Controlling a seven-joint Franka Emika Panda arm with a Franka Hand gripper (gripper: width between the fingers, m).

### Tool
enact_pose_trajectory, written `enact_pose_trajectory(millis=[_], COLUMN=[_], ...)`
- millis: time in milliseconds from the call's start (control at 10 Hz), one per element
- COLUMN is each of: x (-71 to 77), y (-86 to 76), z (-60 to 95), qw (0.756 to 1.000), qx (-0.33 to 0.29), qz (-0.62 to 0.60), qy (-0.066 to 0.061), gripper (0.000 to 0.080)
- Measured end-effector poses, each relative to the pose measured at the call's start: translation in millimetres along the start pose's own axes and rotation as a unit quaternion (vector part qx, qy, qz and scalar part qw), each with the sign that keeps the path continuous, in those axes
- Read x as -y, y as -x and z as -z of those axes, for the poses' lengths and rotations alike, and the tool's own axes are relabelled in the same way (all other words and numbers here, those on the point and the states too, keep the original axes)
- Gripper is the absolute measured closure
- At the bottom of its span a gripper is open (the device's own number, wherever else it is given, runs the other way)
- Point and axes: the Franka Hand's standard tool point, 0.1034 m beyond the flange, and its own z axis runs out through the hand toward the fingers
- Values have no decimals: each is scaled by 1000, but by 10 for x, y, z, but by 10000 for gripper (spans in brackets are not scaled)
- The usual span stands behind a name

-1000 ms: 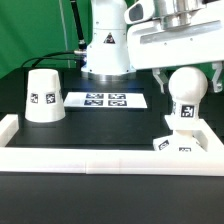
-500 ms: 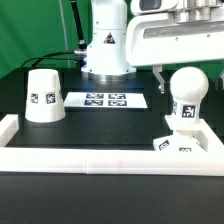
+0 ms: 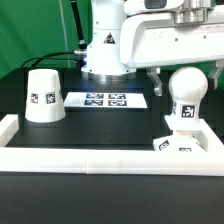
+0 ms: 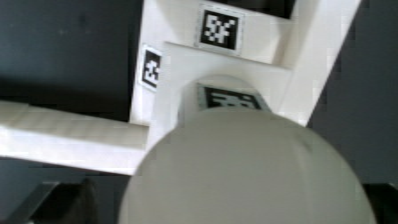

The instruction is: Assemble lamp

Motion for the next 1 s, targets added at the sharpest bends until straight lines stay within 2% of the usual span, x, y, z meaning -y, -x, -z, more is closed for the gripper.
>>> enact_pose_trajectory(millis=[100, 200, 300, 600, 1000], x=[0, -1, -2, -2, -28], y=[1, 0, 1, 0, -2], z=[-1, -2, -3, -2, 10], qw=[1000, 1000, 1000, 1000, 983], qx=[0, 0, 0, 0, -22], qz=[16, 14, 14, -1, -183], qy=[0, 0, 0, 0, 1], gripper=[100, 199, 222, 221, 220])
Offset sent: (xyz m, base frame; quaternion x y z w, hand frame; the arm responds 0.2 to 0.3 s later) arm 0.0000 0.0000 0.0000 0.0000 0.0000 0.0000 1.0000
